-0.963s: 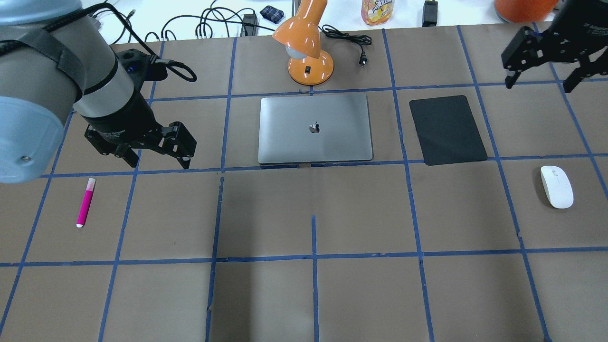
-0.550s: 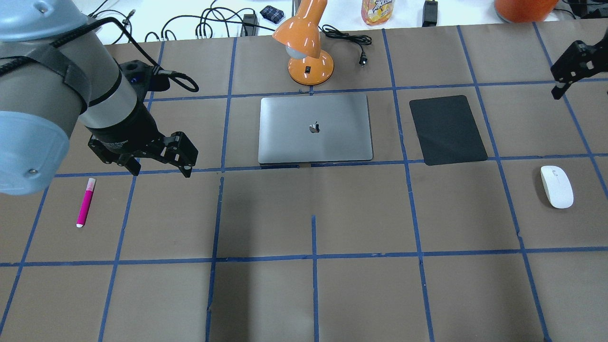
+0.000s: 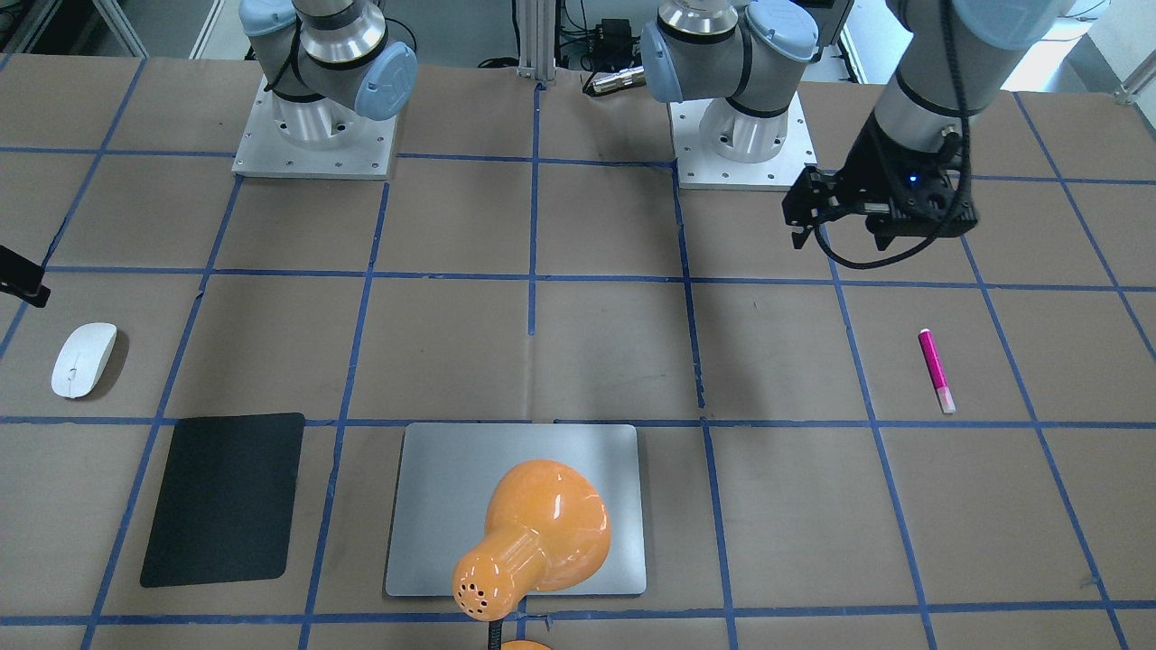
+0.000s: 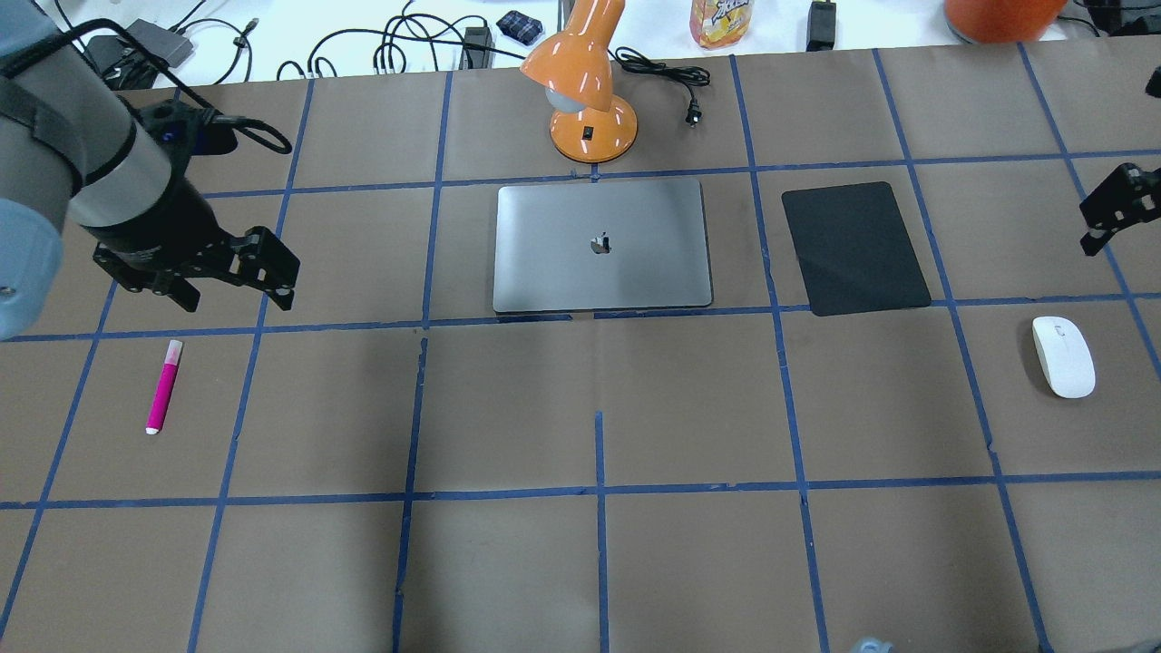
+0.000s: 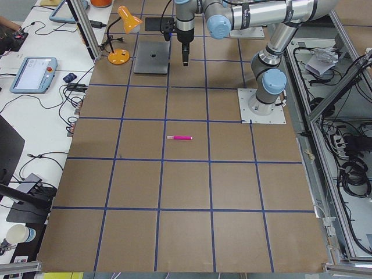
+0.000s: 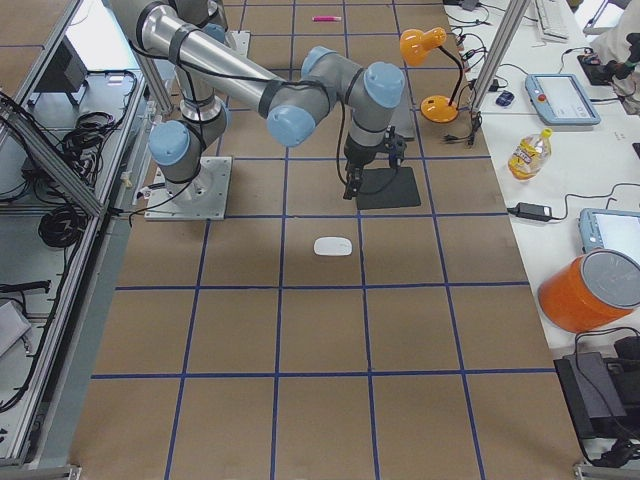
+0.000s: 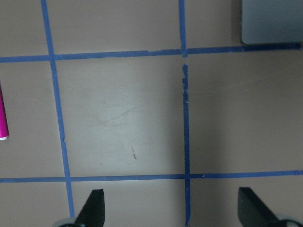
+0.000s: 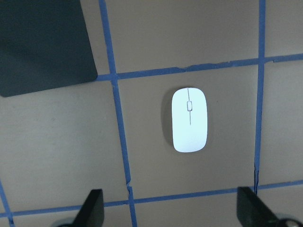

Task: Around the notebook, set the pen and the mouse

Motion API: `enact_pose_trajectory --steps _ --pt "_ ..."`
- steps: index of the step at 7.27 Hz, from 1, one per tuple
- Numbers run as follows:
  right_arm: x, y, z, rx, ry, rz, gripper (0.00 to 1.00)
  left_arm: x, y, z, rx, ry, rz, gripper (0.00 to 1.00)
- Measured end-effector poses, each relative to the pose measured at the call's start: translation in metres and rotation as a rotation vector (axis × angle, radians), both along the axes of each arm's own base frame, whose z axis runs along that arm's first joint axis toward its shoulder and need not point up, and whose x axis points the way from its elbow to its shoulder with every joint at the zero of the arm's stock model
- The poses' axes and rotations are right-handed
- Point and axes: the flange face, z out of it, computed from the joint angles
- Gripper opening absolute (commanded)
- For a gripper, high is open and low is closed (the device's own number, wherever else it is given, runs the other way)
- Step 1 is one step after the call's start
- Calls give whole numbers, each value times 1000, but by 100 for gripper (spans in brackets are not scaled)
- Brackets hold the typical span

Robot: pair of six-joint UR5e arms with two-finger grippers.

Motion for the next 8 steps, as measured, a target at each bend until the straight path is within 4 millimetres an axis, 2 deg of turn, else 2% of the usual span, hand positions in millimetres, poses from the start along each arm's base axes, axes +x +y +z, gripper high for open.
enact_pose_trajectory --steps 1,3,4,6,8 --pt "-5 3 -32 -23 12 8 100 31 0 -9 12 5 34 100" --pt "-34 17 -94 -49 14 28 100 82 5 -32 35 13 121 100" --pt "-45 25 -117 -58 7 27 100 110 8 -44 40 18 152 100" --pt "-48 33 -144 -72 4 25 100 158 16 -81 25 19 144 100" --pt "-49 34 -163 -62 -8 29 99 180 27 -132 -10 -4 146 100"
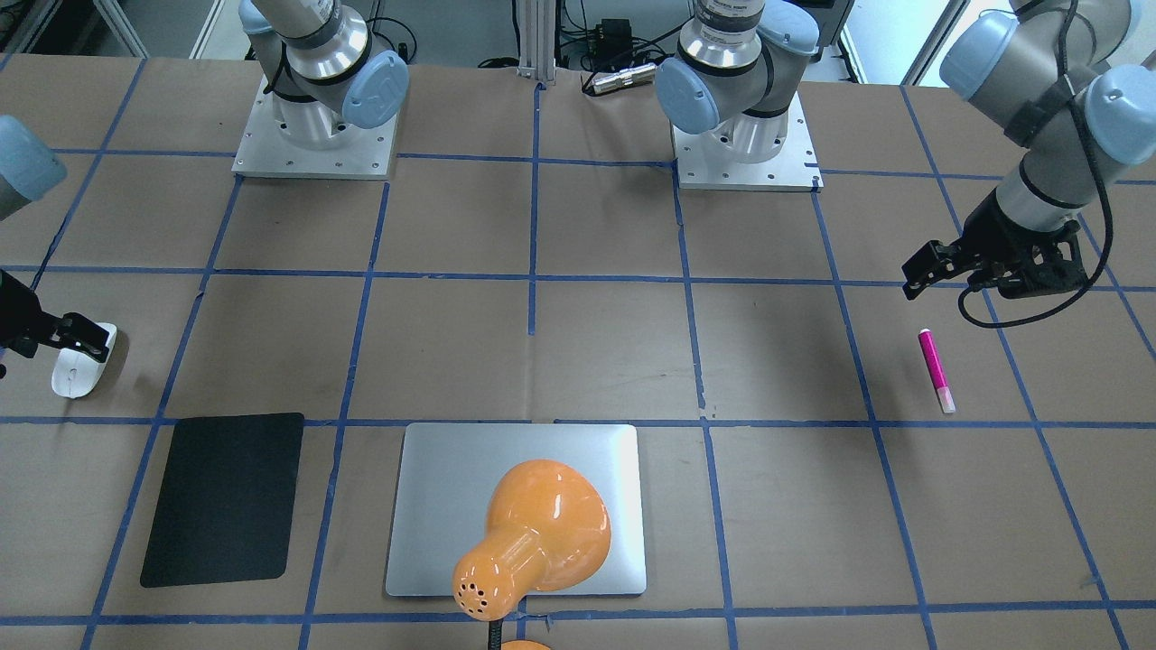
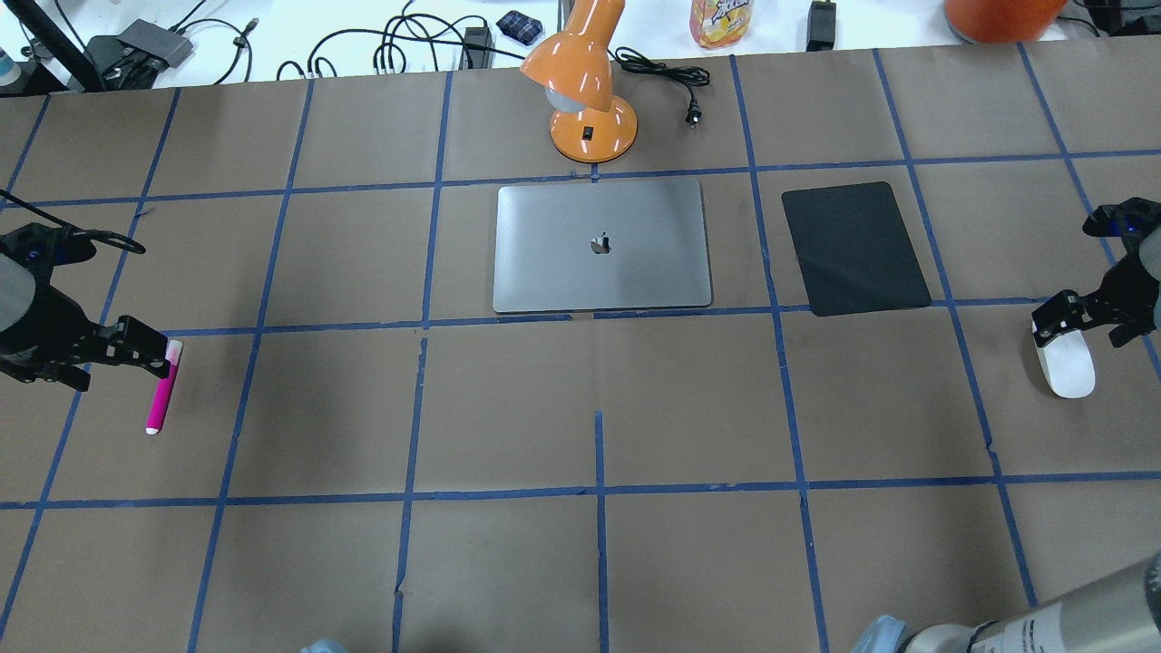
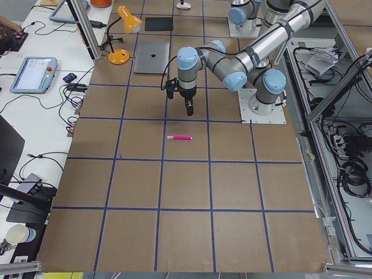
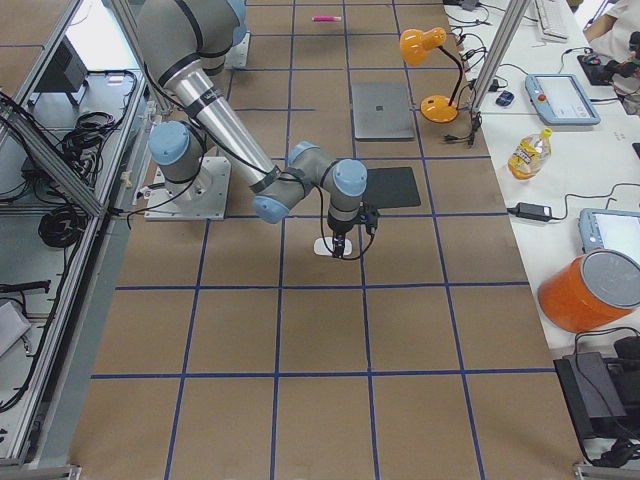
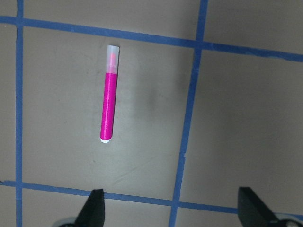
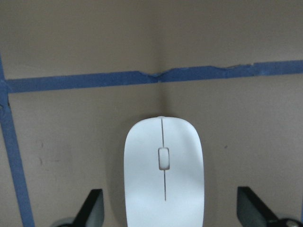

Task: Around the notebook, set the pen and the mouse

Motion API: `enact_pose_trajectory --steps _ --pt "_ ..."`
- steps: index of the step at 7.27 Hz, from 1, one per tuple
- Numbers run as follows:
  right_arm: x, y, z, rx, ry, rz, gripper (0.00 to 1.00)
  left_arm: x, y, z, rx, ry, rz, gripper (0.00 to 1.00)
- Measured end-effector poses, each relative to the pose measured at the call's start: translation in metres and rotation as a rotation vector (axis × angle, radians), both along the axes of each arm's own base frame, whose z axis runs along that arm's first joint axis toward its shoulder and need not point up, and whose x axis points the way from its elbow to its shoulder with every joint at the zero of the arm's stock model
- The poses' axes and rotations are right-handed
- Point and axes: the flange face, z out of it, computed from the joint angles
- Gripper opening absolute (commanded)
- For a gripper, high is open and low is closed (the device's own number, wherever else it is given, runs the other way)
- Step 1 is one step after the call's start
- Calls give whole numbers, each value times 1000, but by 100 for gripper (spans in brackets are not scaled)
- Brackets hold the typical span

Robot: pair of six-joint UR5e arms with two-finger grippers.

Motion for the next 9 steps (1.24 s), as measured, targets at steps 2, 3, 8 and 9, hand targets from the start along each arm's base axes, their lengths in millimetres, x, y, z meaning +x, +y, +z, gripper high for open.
enact_pose_trajectory --steps 2,3,8,9 --pt "-1 0 -8 9 -7 0 99 22 2 -34 -31 -19 -74 100" --pt "-2 0 -13 15 -10 -1 98 30 -2 -46 -45 -30 -109 100" --pt "-4 1 -19 26 -6 -2 56 51 -19 -96 -68 -52 -186 100" --pt "-4 0 -18 26 -5 -2 56 57 -20 -104 -66 -51 -189 100"
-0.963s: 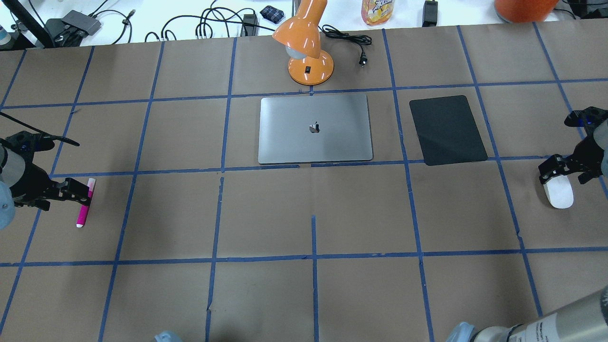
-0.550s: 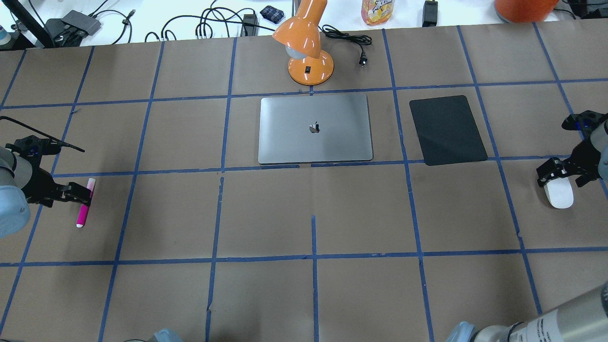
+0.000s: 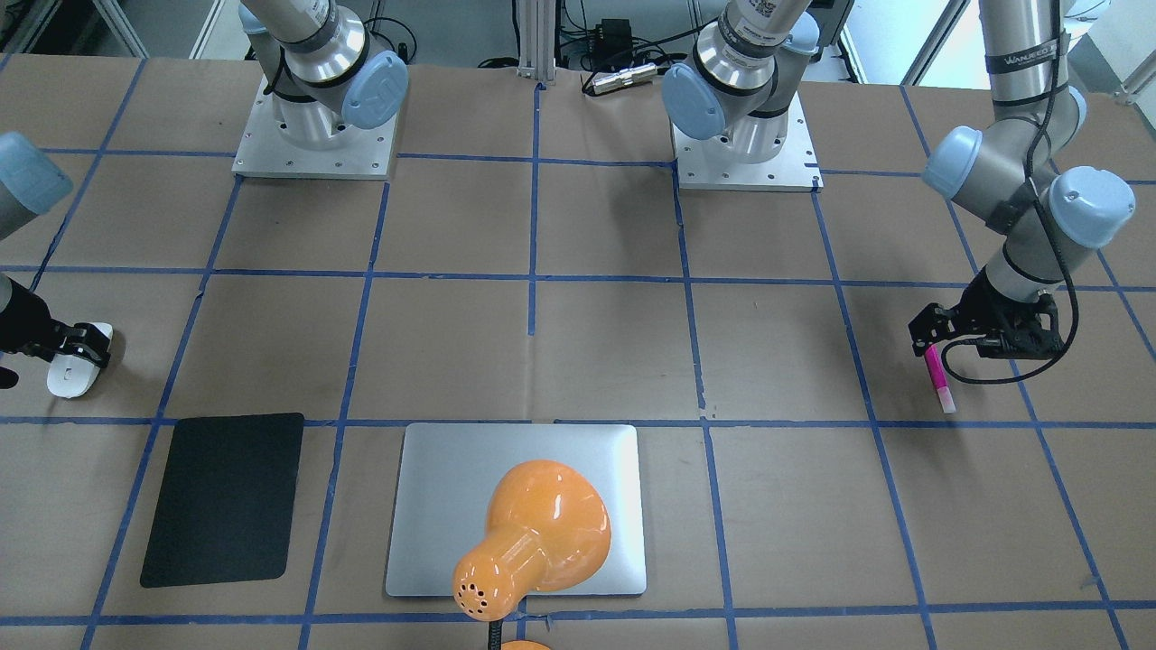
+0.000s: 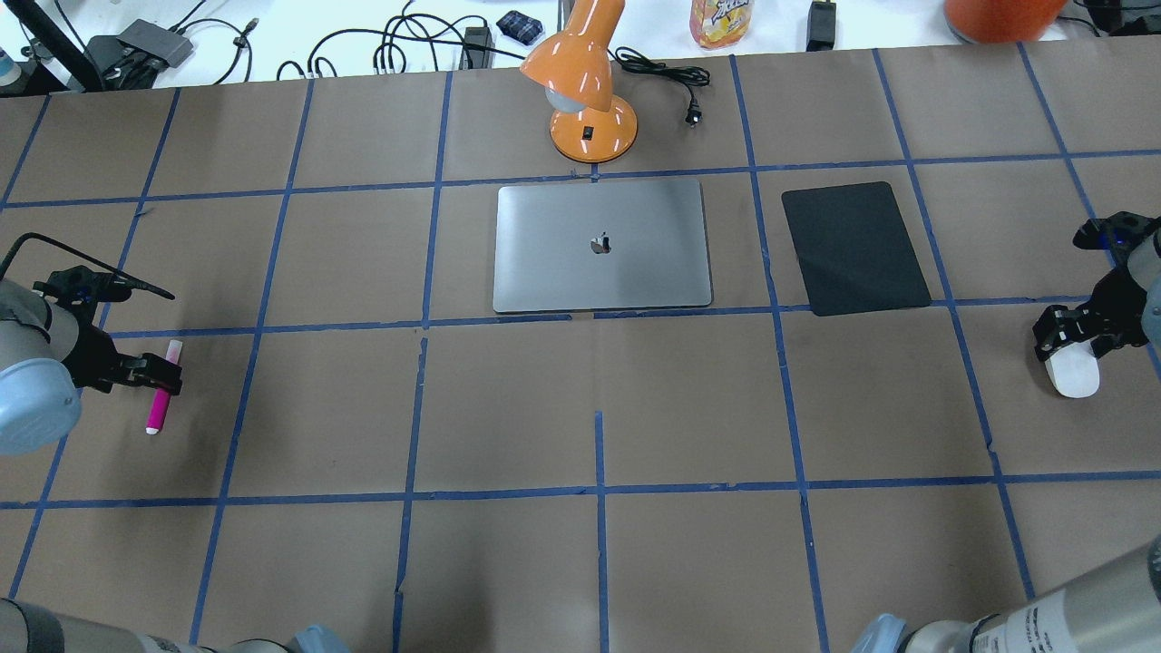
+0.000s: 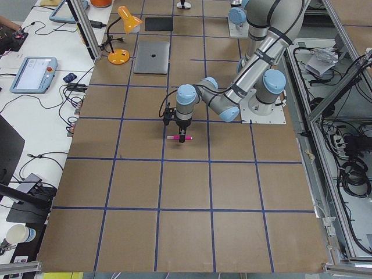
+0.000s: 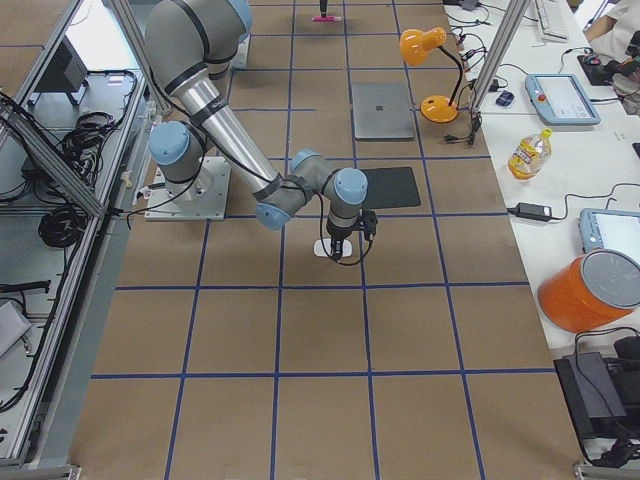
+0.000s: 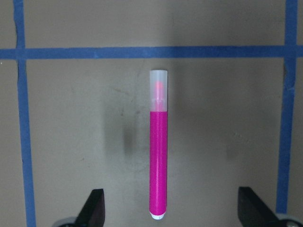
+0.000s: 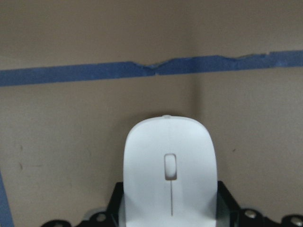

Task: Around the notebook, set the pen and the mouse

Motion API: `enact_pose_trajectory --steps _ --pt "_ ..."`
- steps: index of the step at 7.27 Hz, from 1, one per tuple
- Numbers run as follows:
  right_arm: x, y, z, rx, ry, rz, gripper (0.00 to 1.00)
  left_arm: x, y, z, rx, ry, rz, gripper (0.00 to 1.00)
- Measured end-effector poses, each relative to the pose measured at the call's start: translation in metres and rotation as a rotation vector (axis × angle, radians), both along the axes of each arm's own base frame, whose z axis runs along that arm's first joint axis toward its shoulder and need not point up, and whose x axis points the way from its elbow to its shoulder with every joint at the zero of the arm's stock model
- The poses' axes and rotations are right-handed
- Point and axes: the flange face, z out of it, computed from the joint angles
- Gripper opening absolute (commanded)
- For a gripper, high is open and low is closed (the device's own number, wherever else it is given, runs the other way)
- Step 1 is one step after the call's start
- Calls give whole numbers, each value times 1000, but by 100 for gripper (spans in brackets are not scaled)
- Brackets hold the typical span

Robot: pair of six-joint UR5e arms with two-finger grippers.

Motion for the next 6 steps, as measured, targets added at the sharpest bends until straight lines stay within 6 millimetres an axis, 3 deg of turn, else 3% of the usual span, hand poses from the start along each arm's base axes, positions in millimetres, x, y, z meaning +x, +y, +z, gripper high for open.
enact_pose_trajectory --steps 1,3,4,6 --pt "-1 -1 2 -2 3 0 57 4 -1 -7 -2 0 12 95" --pt "-1 -5 12 -14 12 4 57 5 -5 -11 -26 24 40 68" --pt "5 -15 21 -34 21 22 57 5 -7 -13 -32 34 43 67" --pt "37 -62 54 -83 42 106 56 5 -7 -16 -31 42 43 61"
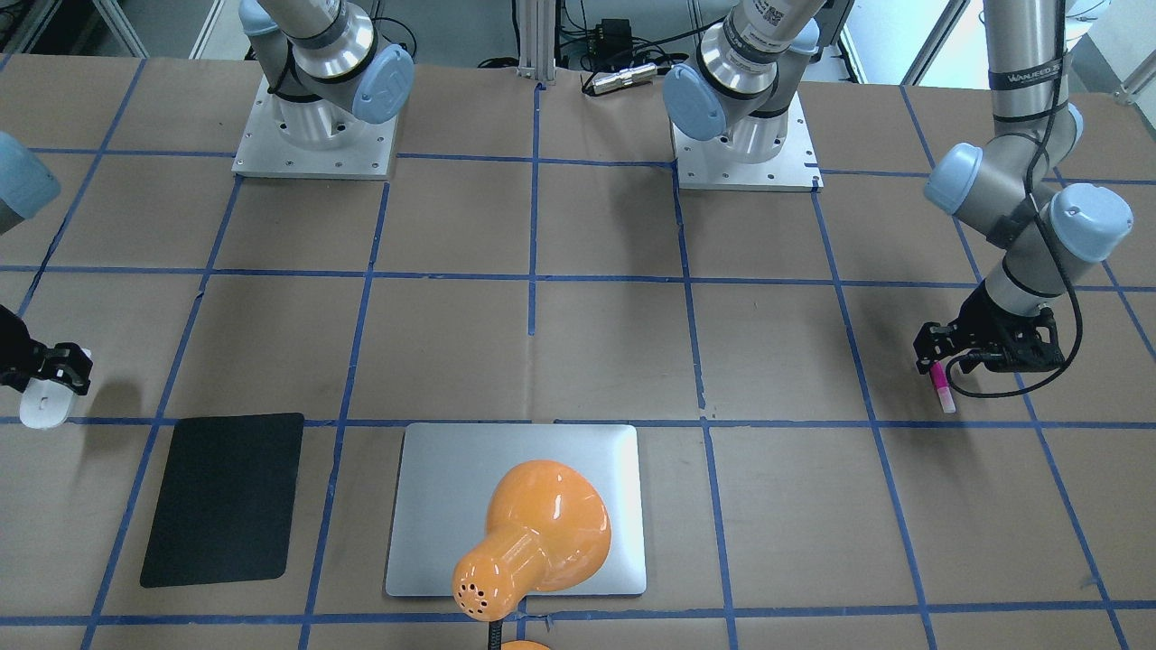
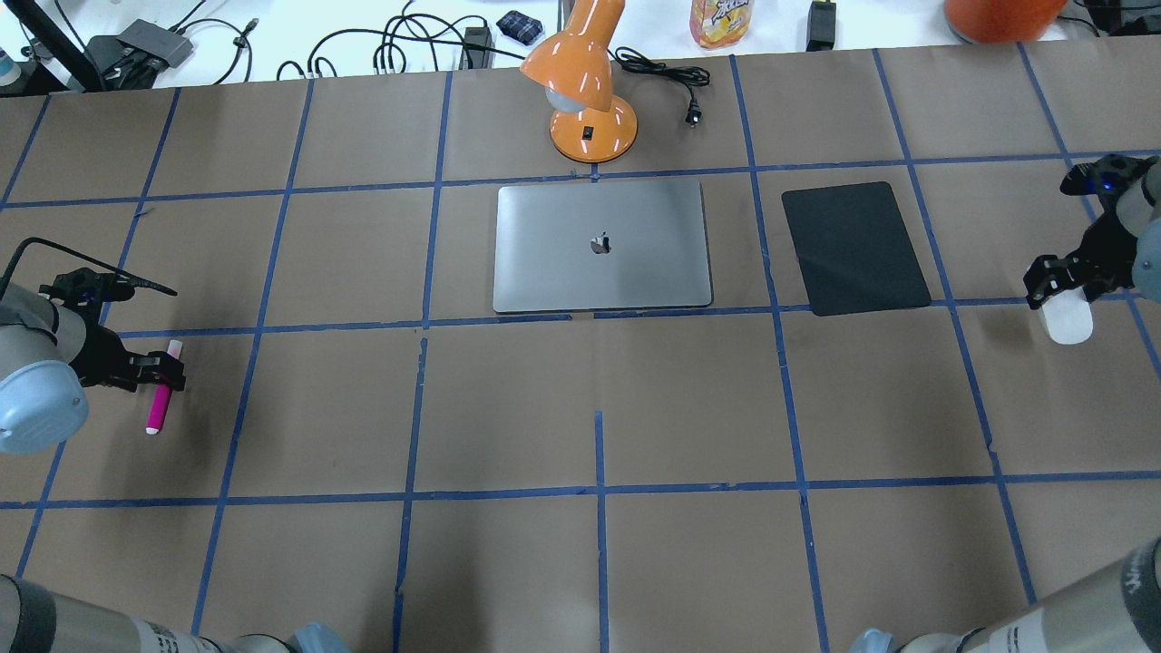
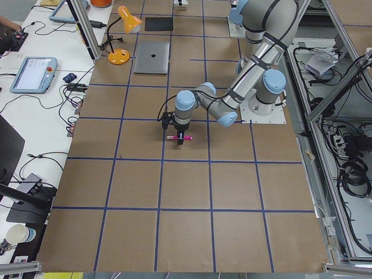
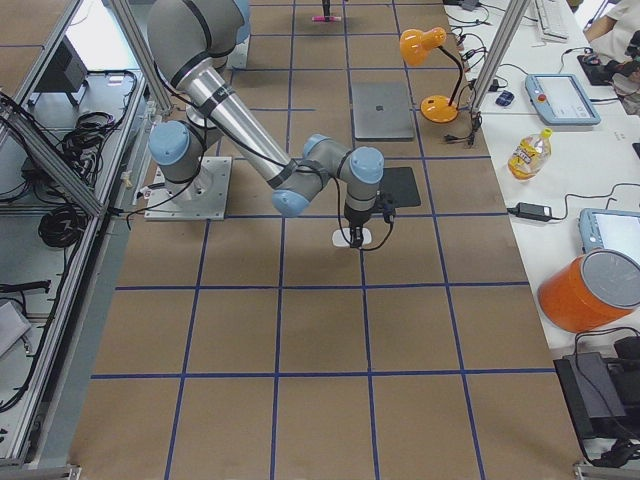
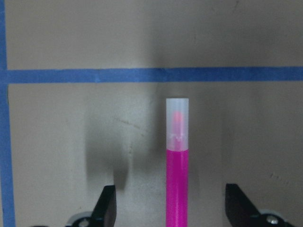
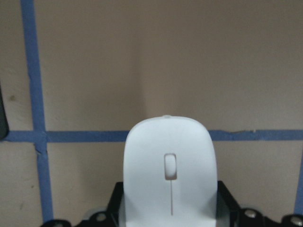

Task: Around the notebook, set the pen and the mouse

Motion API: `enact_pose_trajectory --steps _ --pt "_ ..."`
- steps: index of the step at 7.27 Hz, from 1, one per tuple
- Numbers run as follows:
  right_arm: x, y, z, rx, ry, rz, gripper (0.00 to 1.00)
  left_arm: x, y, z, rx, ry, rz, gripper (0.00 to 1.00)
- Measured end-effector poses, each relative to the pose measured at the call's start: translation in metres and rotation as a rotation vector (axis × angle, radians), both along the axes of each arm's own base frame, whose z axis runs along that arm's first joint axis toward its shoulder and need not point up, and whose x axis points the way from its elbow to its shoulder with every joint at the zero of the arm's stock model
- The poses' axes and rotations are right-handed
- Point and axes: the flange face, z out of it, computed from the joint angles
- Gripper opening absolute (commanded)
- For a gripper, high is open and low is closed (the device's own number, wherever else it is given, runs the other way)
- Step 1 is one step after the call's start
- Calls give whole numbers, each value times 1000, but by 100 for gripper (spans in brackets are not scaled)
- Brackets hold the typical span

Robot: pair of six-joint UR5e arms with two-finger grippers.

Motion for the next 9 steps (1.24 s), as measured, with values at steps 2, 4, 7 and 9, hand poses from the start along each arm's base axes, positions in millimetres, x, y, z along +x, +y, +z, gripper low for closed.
enact_pose_trajectory --steps 2,4,7,9 --pt "57 -52 21 -50 -20 67 56 1 0 -2 2 2 2 46" --pt "127 -96 12 -68 -37 80 57 2 -1 -1 -1 1 -1 2" --pt "180 -114 -23 -29 -62 -8 57 3 2 2 17 3 9 0" --pt "186 -104 -40 -4 -70 -29 57 7 5 14 27 4 26 0"
